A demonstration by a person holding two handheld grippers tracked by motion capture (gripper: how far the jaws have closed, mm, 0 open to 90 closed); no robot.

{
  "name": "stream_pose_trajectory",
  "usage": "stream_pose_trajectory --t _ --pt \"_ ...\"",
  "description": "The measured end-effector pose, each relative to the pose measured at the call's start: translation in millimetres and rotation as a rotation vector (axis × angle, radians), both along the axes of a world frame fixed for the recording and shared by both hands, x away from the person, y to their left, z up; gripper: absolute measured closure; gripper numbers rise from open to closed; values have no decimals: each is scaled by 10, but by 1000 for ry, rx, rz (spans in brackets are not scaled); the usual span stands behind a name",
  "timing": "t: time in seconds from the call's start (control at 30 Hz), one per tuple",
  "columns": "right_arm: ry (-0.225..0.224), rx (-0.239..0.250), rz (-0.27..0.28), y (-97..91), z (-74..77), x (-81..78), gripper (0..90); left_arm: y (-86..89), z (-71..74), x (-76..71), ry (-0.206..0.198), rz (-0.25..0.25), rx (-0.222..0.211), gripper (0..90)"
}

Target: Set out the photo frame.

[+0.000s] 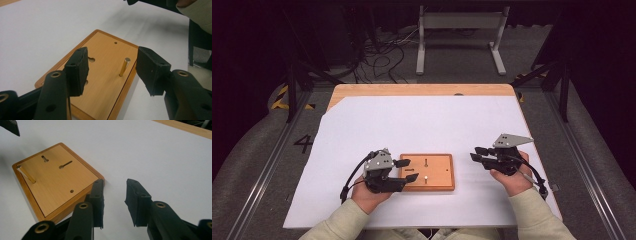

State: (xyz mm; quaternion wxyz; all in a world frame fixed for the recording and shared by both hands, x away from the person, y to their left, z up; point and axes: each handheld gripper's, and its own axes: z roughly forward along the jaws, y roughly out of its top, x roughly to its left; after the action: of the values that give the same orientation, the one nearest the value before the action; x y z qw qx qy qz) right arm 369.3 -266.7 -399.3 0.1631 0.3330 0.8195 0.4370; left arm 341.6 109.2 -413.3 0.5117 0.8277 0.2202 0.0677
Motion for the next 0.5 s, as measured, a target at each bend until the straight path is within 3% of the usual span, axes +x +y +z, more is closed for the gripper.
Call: stream_pose_trajectory --t 0.1,0.33,0.5 --pt "-1 -2 6 13 -5 -4 678 -67 -15 -11 2 -19 -3 464" --pt "-5 0 8 16 -1 -6 674 -215 -104 -15 -17 -31 38 492" --pt "-6 1 12 20 -1 -7 673 -289 -169 6 -5 -53 62 536"
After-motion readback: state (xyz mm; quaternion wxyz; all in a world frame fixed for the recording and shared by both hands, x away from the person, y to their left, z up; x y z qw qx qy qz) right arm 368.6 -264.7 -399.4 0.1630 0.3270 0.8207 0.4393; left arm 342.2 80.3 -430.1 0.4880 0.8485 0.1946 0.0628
